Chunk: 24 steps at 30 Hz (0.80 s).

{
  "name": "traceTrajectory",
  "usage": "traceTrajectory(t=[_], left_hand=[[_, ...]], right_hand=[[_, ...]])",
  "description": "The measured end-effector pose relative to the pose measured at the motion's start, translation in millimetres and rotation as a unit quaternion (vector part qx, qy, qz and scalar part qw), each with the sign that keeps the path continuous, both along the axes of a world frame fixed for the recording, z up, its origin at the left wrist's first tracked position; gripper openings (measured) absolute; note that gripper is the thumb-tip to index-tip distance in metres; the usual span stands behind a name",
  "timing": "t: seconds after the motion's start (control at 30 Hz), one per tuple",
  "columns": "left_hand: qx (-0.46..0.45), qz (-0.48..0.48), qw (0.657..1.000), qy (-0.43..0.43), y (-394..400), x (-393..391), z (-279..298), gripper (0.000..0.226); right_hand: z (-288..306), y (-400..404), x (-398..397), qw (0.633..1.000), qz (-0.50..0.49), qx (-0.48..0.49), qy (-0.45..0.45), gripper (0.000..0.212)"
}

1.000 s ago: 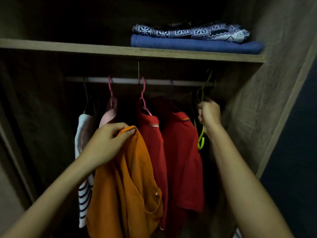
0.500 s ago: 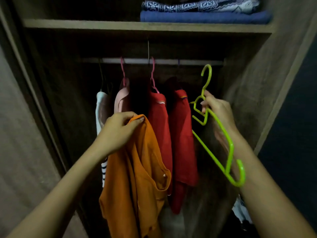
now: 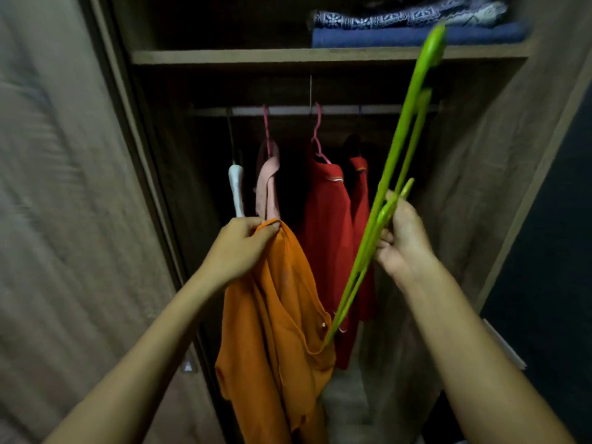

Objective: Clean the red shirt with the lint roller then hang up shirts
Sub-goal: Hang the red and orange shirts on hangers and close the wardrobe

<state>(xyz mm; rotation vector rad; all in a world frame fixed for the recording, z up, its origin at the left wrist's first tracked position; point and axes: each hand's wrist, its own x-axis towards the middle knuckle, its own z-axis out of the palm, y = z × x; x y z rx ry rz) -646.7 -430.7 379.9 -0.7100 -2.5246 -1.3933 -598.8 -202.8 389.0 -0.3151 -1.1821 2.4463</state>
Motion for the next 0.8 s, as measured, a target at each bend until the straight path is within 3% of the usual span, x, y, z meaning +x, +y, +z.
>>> traceTrajectory(t=[0.1, 0.17, 0.27, 0.37, 0.47, 0.53, 0.6, 0.8], left_hand=[[0.001, -0.035, 0.999, -0.005, -16, 10, -4, 0.045], [-0.007, -0.058, 0.998, 0.011, -27, 19, -4, 0.043], [-0.032, -0.092, 0.994, 0.049, -44, 33, -1, 0.035], [-0.022, -0.1, 0.993, 0.055, -64, 39, 2, 0.028], [-0.014, -0.096, 0.994, 0.041, -87, 39, 1, 0.026], [-0.025, -0.089, 0.995, 0.045, -102, 40, 0, 0.028], [-0.033, -0.088, 0.994, 0.046, -110, 42, 0, 0.028], [-0.005, -0.1, 0.995, 0.017, -124, 54, 6, 0.026]], right_hand=[[-8, -31, 5, 0.992, -0.006, -0.127, 0.017, 0.036], [-16, -53, 7, 0.984, -0.077, -0.16, 0.027, 0.032], [-26, -78, 6, 0.966, -0.222, -0.128, 0.021, 0.028], [-43, -101, 4, 0.956, -0.289, -0.052, -0.01, 0.039], [-46, -115, 8, 0.961, -0.259, -0.095, -0.022, 0.033], [-31, -118, 16, 0.964, -0.212, -0.159, -0.003, 0.022], [-14, -118, 25, 0.964, -0.185, -0.188, 0.03, 0.024], [4, -152, 34, 0.962, -0.206, -0.16, 0.083, 0.025]])
